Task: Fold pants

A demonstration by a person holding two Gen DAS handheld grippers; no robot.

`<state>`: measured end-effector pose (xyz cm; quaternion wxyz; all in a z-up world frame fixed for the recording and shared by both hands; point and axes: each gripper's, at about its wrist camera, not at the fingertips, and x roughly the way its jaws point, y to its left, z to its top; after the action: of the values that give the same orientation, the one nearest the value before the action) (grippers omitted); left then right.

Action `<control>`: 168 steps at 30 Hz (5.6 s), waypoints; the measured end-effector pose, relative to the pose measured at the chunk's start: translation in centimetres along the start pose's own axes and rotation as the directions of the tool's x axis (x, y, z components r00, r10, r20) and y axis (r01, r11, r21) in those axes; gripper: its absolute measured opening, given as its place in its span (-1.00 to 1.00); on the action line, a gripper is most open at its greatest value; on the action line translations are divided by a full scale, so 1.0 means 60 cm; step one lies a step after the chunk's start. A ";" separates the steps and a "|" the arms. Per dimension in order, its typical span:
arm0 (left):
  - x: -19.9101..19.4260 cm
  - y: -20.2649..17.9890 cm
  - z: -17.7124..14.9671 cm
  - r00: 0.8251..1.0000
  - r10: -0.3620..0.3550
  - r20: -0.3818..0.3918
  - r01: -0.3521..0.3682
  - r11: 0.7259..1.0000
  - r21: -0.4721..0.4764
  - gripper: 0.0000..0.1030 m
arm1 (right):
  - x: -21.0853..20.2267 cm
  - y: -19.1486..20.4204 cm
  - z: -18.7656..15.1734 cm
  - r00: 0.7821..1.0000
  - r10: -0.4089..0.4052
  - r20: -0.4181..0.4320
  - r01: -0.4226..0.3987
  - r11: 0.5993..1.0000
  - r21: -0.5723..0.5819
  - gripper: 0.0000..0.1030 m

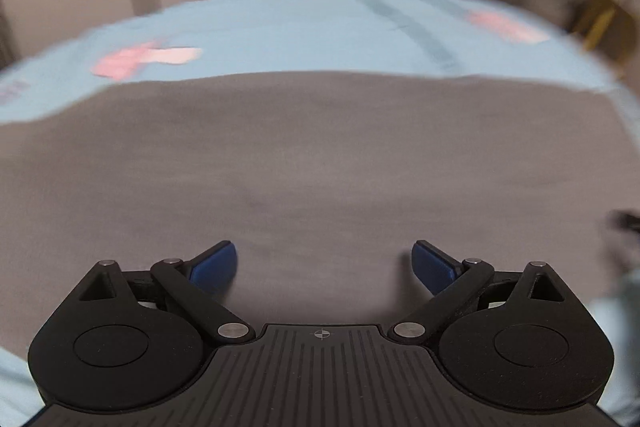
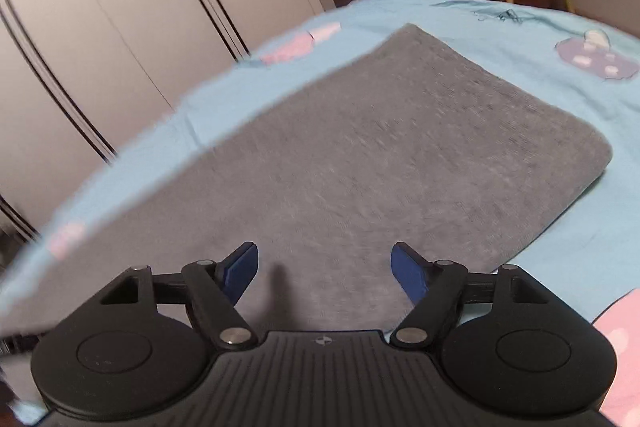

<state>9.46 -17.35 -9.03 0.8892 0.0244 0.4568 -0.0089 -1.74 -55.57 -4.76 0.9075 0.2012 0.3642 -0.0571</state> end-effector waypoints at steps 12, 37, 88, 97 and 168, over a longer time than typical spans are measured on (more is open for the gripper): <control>0.042 0.159 0.052 0.985 0.171 -0.005 -0.165 0.937 -0.308 0.49 | -0.015 -0.079 0.009 0.939 -0.333 0.092 0.323 0.940 0.108 0.70; 0.084 0.176 0.084 1.000 0.007 0.013 -0.004 0.973 -0.230 0.37 | -0.047 -0.128 0.013 0.942 -0.303 0.145 0.251 0.921 0.297 0.78; 0.013 0.135 -0.003 0.997 0.072 -0.037 -0.081 0.911 -0.404 0.88 | 0.015 -0.215 0.083 0.984 -0.123 0.128 0.047 0.878 0.477 -0.81; -0.098 0.218 -0.033 0.994 0.037 0.106 0.024 0.852 -0.523 0.88 | -0.104 0.118 0.176 0.950 0.041 0.310 0.002 0.990 -0.138 -0.83; 0.009 0.274 -0.003 0.952 -0.307 0.014 0.264 0.793 -0.550 0.07 | 0.011 0.145 -0.068 0.981 0.153 -0.123 -0.147 0.987 0.059 0.72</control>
<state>10.25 -0.94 -9.00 0.8296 -0.2984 0.4718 -0.0115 -1.70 -45.96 -5.07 0.8790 0.2536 0.4036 0.0154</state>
